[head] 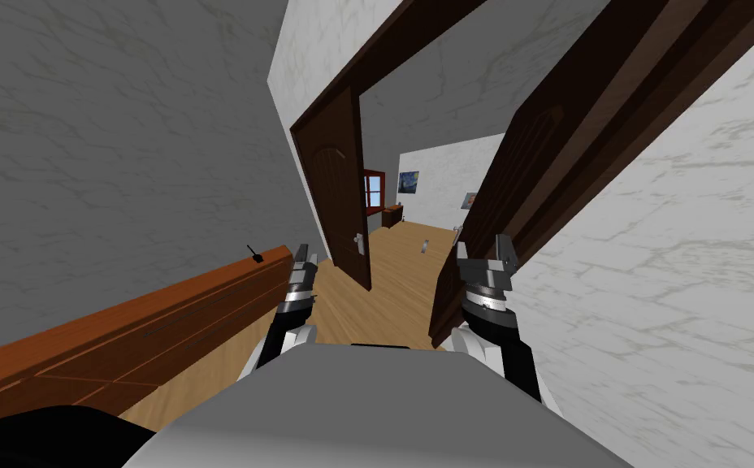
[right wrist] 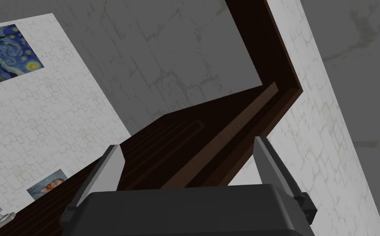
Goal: Push the door open
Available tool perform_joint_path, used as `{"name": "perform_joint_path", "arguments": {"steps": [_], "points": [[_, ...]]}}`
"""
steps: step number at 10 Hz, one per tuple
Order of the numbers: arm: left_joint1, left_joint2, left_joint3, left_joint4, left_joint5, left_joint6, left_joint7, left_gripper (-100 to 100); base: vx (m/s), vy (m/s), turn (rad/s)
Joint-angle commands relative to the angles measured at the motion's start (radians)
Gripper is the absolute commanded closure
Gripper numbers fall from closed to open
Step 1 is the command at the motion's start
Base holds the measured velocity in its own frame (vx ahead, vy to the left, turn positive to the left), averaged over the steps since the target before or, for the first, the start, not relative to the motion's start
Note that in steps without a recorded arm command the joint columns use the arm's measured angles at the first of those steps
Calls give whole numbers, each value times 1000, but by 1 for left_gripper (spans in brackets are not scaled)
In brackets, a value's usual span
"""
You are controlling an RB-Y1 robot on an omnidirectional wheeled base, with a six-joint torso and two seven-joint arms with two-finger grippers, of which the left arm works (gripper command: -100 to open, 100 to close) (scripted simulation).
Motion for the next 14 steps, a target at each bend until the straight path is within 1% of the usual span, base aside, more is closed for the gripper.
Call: {"name": "perform_joint_path", "arguments": {"steps": [1,3,4,10,14], "points": [[-17,14,-12,34,2,6,8,-100,40,65,-103],[-33,26,-24,68,3,11,15,-100,83,138,-101],[-46,34,-34,95,4,16,21,-100,69,120,-90],[-96,60,-70,197,9,33,44,-100,61,100,-78],[-135,74,-98,277,12,46,62,-100,64,104,-85]]}}
